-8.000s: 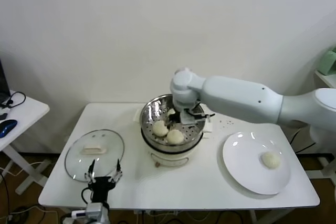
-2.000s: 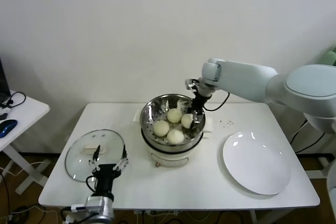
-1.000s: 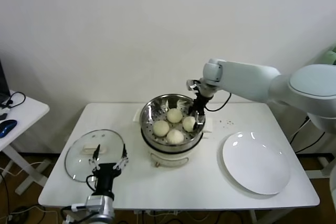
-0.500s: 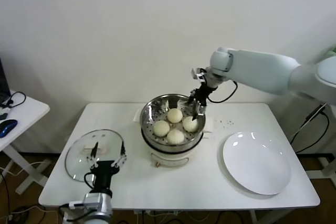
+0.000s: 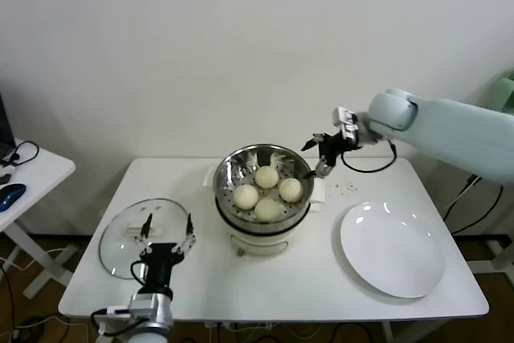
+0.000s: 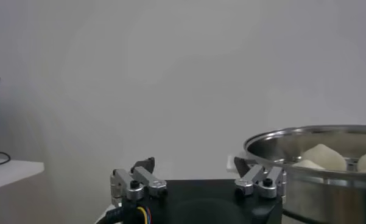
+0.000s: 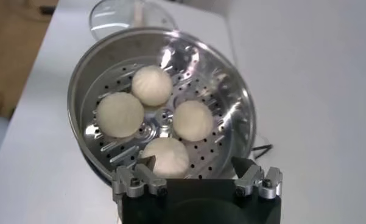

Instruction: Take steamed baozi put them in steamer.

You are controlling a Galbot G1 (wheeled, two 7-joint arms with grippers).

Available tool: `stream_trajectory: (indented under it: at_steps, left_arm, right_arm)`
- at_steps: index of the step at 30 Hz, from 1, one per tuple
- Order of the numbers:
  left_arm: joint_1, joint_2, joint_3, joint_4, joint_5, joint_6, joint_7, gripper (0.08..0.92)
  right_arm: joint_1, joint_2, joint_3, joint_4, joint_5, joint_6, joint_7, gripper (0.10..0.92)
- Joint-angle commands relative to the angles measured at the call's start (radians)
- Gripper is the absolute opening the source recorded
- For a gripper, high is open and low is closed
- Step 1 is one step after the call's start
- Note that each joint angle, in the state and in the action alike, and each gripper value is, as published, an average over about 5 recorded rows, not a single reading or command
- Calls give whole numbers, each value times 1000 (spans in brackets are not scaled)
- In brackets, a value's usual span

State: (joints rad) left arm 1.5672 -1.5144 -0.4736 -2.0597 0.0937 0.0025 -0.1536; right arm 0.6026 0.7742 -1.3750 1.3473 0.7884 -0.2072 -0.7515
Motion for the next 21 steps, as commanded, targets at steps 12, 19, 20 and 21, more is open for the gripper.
stream_trajectory:
  at_steps: [12,19,20,21]
  left_arm:
    - [19,18,-10,-17,25,-36,45,823]
    - [16,22,-35,-3,17,-28,62,823]
    - [16,23,-38,-2,14,-26,68,823]
    - [15,24,-41,-1,11,-24,74,823]
  right_arm:
    - [-1541,-207,1643,372,-302,158,466,823]
    - [-1839,132,1969,467,-418,200,476,823]
    - [-1868,180,1993,476,-441,214,474,823]
    - [-1895,226,2014,483,-462,228,472,823]
